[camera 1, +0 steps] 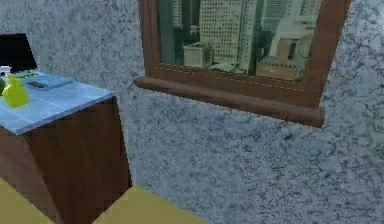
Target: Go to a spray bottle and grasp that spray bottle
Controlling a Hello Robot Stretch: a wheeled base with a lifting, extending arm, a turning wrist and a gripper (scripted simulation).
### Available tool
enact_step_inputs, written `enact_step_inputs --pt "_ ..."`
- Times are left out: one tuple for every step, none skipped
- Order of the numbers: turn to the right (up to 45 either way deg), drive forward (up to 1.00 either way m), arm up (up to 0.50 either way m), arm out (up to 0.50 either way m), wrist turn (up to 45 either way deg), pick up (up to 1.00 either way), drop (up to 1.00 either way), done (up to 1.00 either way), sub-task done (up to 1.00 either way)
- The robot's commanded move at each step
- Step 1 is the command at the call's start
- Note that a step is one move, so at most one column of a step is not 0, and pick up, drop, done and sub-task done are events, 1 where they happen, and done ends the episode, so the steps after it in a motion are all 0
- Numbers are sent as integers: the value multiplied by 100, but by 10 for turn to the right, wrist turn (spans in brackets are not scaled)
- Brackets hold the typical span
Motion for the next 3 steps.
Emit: enact_step_inputs --pt "-210 0 0 0 0 0 0 0 0" --pt "0 50 0 0 0 0 0 0 0" --pt "-240 0 0 0 0 0 0 0 0"
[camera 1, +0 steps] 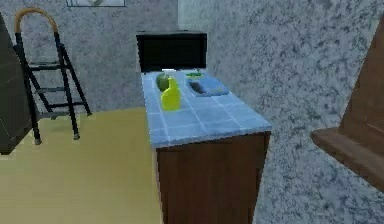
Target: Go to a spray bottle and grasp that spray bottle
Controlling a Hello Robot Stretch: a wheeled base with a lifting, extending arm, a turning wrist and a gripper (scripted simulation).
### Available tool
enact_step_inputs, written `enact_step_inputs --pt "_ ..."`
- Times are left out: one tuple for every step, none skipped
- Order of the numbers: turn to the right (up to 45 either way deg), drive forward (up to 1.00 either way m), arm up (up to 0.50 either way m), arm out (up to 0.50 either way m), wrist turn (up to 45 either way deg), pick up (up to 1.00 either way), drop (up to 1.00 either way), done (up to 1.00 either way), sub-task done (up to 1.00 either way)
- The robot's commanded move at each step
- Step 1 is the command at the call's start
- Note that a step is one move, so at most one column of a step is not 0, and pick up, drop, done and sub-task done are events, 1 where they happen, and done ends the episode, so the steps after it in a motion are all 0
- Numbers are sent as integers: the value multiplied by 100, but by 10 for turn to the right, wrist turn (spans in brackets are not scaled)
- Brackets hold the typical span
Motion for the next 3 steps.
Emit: enact_step_inputs --pt "0 30 0 0 0 0 0 0 0" --pt "-450 0 0 0 0 0 0 0 0" --pt "-450 0 0 0 0 0 0 0 0"
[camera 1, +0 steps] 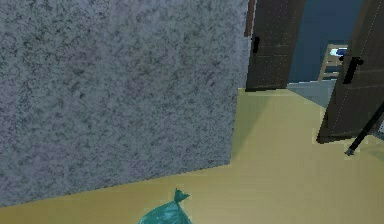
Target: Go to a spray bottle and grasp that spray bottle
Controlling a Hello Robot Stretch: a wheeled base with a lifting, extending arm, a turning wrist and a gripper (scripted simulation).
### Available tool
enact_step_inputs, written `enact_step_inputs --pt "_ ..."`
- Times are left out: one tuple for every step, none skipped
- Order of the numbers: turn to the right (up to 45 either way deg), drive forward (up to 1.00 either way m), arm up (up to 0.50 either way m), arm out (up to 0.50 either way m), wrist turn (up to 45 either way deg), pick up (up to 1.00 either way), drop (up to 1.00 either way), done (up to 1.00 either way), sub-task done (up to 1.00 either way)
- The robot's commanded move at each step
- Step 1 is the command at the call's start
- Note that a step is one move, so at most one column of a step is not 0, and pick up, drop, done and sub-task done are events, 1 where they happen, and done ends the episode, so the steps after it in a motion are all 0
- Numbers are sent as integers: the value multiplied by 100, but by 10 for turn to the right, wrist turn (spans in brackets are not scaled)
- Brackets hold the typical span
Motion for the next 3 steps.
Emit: enact_step_inputs --pt "0 0 50 0 0 0 0 0 0" --pt "0 0 38 0 0 0 0 0 0" --pt "0 0 0 50 0 0 0 0 0"
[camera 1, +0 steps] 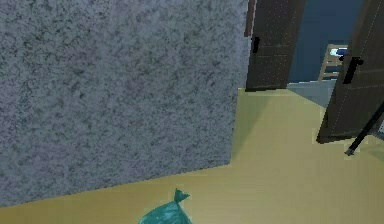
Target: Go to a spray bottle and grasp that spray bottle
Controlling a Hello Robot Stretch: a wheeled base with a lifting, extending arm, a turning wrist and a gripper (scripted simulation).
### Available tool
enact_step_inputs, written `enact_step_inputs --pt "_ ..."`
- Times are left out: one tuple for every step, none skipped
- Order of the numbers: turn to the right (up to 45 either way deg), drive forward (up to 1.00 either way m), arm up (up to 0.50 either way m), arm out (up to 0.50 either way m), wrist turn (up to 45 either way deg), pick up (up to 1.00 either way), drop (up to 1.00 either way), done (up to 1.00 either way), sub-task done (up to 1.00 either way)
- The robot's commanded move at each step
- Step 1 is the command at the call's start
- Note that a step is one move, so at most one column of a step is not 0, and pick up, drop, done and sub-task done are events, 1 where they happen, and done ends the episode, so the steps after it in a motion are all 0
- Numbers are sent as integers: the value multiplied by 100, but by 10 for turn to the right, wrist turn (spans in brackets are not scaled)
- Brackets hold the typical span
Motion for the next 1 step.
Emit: enact_step_inputs --pt "0 0 0 0 450 0 0 0 0"
